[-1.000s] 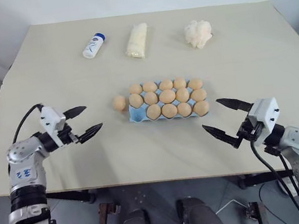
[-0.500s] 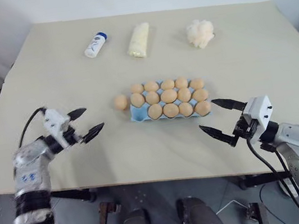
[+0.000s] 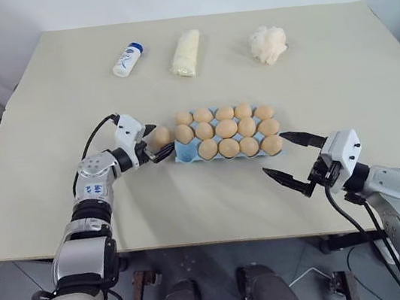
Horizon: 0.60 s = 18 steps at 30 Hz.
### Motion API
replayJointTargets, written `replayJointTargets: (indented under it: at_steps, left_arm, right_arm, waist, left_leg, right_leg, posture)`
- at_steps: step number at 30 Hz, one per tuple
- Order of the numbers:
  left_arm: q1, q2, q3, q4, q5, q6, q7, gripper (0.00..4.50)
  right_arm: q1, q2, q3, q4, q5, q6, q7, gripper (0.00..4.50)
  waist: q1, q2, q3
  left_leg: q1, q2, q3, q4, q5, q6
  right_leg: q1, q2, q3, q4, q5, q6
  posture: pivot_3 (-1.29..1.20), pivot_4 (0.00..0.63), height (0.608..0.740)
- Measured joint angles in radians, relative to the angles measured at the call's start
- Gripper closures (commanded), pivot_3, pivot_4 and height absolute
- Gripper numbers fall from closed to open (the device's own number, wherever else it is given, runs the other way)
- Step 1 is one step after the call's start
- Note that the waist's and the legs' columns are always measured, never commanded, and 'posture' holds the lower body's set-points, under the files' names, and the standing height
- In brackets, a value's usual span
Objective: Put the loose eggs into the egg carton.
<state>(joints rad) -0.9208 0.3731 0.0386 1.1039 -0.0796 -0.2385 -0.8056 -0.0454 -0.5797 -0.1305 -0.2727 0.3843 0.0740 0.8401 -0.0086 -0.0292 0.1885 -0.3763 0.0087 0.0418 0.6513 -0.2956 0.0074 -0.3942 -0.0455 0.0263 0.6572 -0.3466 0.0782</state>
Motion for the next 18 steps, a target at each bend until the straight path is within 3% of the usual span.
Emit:
replayJointTargets:
  at_steps: [3,9,18]
  left_arm:
    - [-0.018,-0.019,0.0,0.048,0.01,-0.028,0.01,0.66]
    - [-0.017,-0.017,0.006,0.076,0.009,-0.055,0.005,2.53]
    - [0.039,0.04,0.112,-0.01,-0.098,-0.077,-0.195,2.65]
  right_arm:
    - [0.017,0.004,0.001,-0.002,-0.002,-0.001,-0.007,0.0]
    - [0.024,0.005,0.001,-0.02,-0.002,-0.002,-0.023,0.0]
    - [0.028,0.005,0.005,-0.04,-0.002,0.007,-0.031,0.0]
  waist:
    - [0.005,0.0,0.0]
    - [0.004,0.0,0.0]
    - [0.004,0.0,0.0]
  left_leg:
    - [0.0,0.0,0.0,0.0,0.0,0.0]
    - [0.0,0.0,0.0,0.0,0.0,0.0]
    - [0.0,0.0,0.0,0.0,0.0,0.0]
  right_leg:
    - [0.0,0.0,0.0,0.0,0.0,0.0]
    - [0.0,0.0,0.0,0.001,0.0,0.0]
    - [0.0,0.0,0.0,0.001,0.0,0.0]
  posture:
    - [0.0,0.15,0.74]
    - [0.0,0.15,0.74]
    - [0.0,0.15,0.74]
